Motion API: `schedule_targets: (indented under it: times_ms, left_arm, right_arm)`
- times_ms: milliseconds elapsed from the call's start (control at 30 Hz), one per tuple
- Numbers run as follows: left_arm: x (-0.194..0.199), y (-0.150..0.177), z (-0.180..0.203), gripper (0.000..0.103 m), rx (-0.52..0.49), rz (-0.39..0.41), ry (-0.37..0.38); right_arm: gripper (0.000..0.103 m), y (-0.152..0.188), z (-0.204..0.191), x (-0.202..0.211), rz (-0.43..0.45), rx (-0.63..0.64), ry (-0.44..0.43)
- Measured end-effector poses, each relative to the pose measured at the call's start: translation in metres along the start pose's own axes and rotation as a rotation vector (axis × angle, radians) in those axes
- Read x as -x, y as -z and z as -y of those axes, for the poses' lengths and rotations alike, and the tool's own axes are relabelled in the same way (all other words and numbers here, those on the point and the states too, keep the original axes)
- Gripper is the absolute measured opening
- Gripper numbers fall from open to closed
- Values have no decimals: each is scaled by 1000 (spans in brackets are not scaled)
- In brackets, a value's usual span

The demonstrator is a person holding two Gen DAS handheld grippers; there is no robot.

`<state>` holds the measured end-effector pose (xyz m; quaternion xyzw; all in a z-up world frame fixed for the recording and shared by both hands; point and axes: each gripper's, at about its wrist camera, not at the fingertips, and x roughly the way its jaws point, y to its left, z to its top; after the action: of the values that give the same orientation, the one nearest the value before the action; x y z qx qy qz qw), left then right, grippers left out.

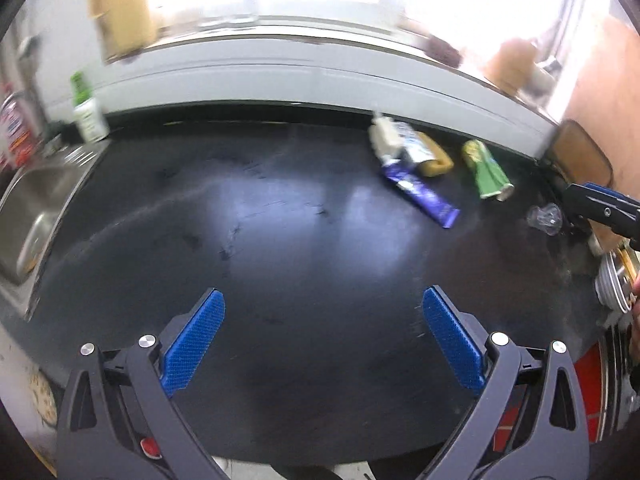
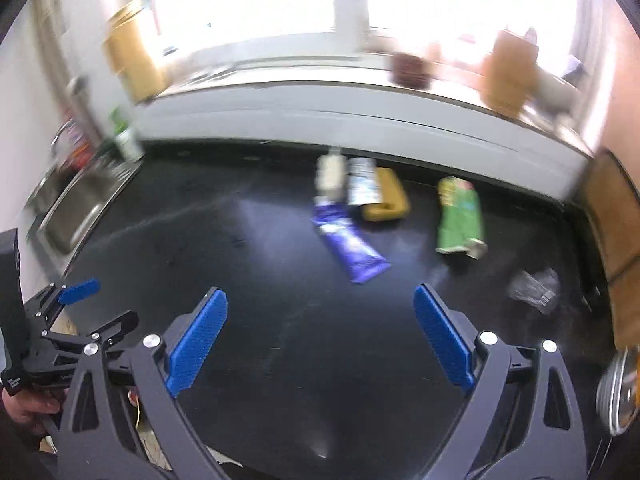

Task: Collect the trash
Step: 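Move both tools back over the counter, then grasp the white sponge brush with the left tool while the right tool grasps the green snack bag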

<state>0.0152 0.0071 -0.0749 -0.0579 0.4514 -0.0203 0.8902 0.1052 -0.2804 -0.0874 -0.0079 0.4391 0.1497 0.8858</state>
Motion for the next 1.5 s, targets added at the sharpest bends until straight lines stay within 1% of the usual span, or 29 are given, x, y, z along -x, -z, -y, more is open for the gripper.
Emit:
schedule_targets:
  times_ms: [167, 367, 500, 600, 700, 800, 900, 967, 1100, 1167, 1233, 1300, 1367, 1400, 1433, 1467, 1500]
  left_arm:
    - [-19, -15, 28, 96, -65, -23, 20]
    - [-40, -34, 44, 96, -82, -41, 28]
    - [-62, -54, 57, 96, -99, -53, 28]
    - [-85, -72, 68, 96, -108, -56, 22]
    - [-115, -94, 79, 96, -117, -64, 20]
    - [-145, -113, 88, 96, -133, -74, 4]
    - [-186, -136, 95, 96, -163, -87, -19]
    - [-210, -148, 96, 96, -165, -101, -31]
    - [-256, -168, 96, 96, -155, -142, -45]
    - [-278, -177, 96, 96, -164, -155, -51]
    - [-292, -183, 95, 95, -162, -162, -45]
    - [-305, -189, 93, 89, -152, -169, -34]
    - [-313, -192, 92, 71, -153, -181, -14]
    - [-313, -193, 95, 67, -174, -168, -18]
    - [-313, -194, 98, 54, -199, -166, -12]
    - [-312, -194, 103, 35, -228, -162, -7]
    - [-311, -193, 108, 34, -252, -160, -10]
  right_arm:
    - [91, 3, 36, -4, 3, -77, 26]
    - [91, -6, 53, -15, -4, -105, 42]
    - [91, -16, 72, -31, -15, -120, 45]
    - [91, -25, 91, -52, -32, -129, 56]
    - [91, -35, 108, -74, -54, -137, 62]
    - [91, -46, 129, -109, -89, -147, 74]
    - [91, -55, 147, -141, -120, -156, 83]
    - [91, -60, 157, -161, -147, -159, 86]
    - [87, -69, 179, -206, -211, -177, 90]
    - [84, -72, 186, -221, -231, -185, 90]
    - [77, -75, 191, -236, -253, -194, 89]
    - [74, -76, 197, -248, -272, -205, 90]
    - [69, -76, 200, -255, -277, -218, 70]
    - [56, -76, 200, -257, -277, -218, 69]
    - [46, -76, 199, -259, -279, -209, 74]
    - [43, -76, 198, -259, -271, -204, 68]
    - [38, -76, 197, -260, -269, -201, 69]
